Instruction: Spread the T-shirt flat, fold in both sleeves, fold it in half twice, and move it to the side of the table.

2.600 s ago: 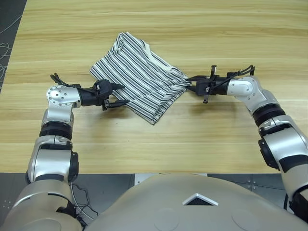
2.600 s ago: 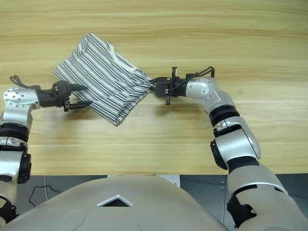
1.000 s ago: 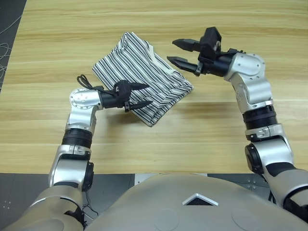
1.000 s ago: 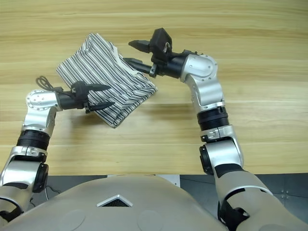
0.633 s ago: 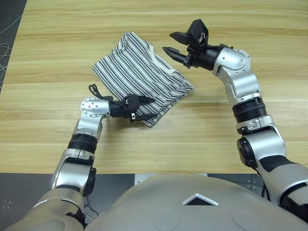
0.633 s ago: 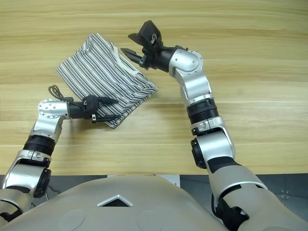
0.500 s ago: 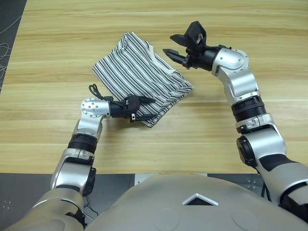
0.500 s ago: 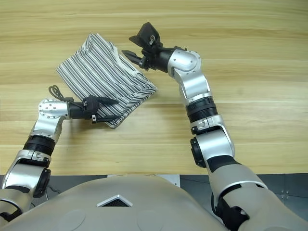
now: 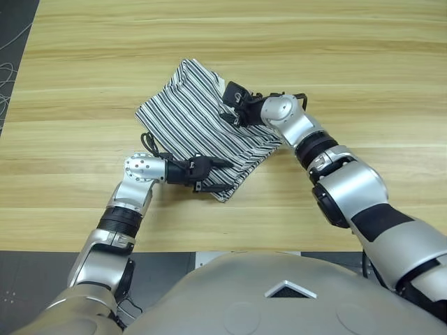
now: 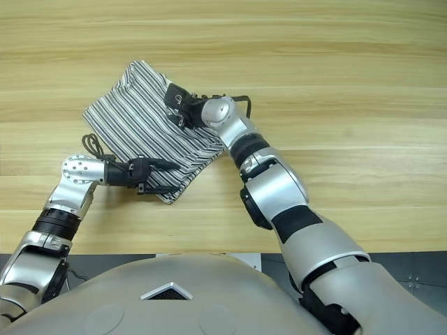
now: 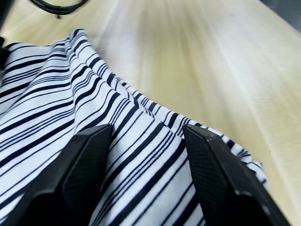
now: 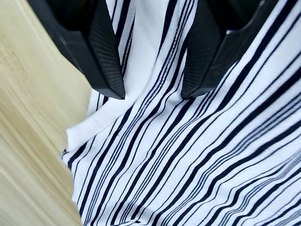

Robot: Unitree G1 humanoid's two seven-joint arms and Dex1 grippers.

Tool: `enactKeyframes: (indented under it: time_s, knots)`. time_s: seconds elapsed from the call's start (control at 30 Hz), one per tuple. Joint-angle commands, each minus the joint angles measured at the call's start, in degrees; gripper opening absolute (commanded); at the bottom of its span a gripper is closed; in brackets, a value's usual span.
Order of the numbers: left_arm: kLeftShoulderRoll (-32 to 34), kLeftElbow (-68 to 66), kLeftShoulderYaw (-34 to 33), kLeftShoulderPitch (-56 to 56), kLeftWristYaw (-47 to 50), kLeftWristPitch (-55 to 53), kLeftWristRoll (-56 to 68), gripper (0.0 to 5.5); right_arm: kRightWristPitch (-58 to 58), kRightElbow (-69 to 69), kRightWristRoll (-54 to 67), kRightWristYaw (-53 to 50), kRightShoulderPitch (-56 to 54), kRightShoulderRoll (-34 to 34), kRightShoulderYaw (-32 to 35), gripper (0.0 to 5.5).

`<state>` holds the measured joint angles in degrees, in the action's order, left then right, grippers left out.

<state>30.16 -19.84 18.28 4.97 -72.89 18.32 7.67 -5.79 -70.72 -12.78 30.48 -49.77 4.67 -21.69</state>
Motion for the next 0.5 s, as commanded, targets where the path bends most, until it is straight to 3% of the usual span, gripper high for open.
enactKeyframes:
  time_s: [0.03,0.23,0.5]
  knots:
    - [1.35,0.79,1.27,-1.87,-0.99,-1.89,-0.87,2.81,0.87,-3.94,-3.14,-2.92,0.39,-1.19,-0.44,2.22]
    - [1.21,1.04,1.66,-2.59,-0.77,-2.46,-0.79,2.81,-0.87,-5.06,-7.57,-7.22,0.50,-4.11,-2.55,2.22]
    - [1.99,1.03,1.02,-2.18,-0.76,-2.51,-0.35,2.81,-2.30,-4.90,-6.70,-5.21,0.30,-3.49,-0.83,2.22]
